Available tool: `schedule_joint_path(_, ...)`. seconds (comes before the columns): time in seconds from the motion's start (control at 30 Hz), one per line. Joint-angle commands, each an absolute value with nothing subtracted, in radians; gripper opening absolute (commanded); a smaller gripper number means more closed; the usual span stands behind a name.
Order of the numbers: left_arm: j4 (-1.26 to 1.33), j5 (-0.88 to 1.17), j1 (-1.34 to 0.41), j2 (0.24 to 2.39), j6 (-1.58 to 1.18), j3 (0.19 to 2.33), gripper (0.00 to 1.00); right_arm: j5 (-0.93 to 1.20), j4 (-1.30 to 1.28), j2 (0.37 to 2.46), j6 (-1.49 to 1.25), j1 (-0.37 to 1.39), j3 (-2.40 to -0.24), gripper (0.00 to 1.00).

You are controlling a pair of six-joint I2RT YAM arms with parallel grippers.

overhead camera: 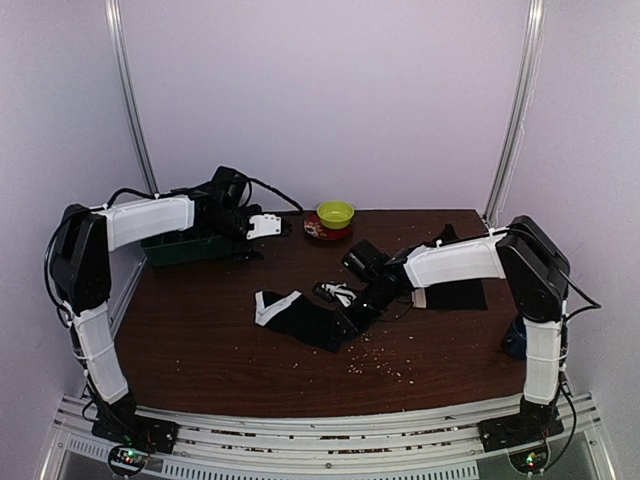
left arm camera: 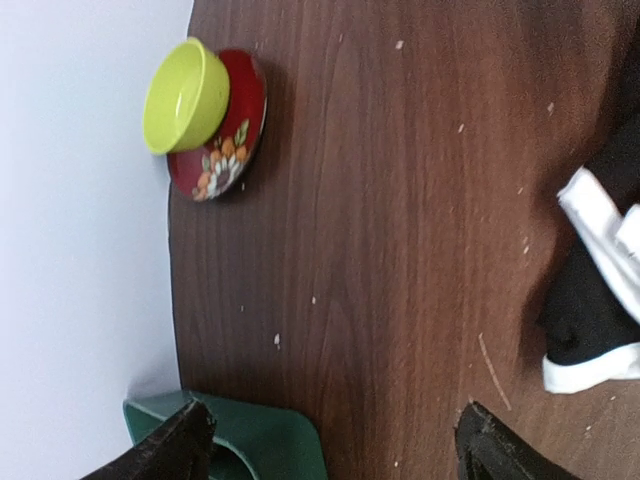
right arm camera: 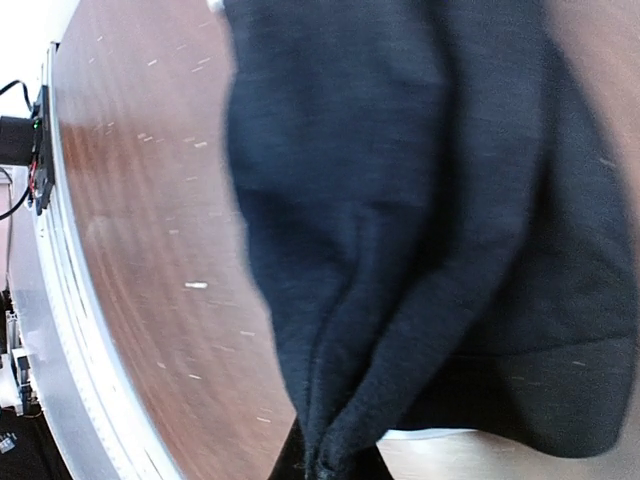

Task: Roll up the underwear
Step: Move the underwear to the center of the board, then adjust the underwear at the center of the board.

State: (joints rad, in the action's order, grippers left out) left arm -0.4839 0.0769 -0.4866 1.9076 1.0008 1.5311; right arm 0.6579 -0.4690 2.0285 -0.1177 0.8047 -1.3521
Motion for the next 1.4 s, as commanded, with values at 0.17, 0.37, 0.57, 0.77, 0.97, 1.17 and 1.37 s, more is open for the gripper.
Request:
schedule_joint_path(0.17,-0.882,0.487,-0.504,2.078,1.109,1.772,0.85,0.58,-0.255,1.947,-0.276,0.859,-1.222,0.05)
schedule_joint_path(0.37,-1.073,0.548,-0.512,2.25,1.197,1.993,0.82,0.586,-0.225,1.959,-0.278,0.858,-1.195,0.05)
schedule_joint_path(0.57,-1.1,0.529,-0.549,2.304,1.223,1.996,0.73,0.598,-0.219,1.98,-0.269,0.85,-1.193,0.05)
schedule_joint_path(0.77,-1.158,0.527,-0.568,2.337,1.258,2.017,0.64,0.596,-0.214,1.98,-0.268,0.847,-1.186,0.05)
schedule_joint_path(0.97,-1.186,0.493,-0.589,2.388,1.244,2.05,0.54,0.589,-0.218,1.976,-0.267,0.847,-1.187,0.05)
schedule_joint_path(1.17,-1.144,0.467,-0.589,2.396,1.213,2.056,0.58,0.595,-0.206,1.976,-0.268,0.847,-1.176,0.04)
schedule_joint_path(1.37,-1.136,0.46,-0.59,2.395,1.21,2.061,0.73,0.596,-0.204,1.974,-0.264,0.848,-1.172,0.03)
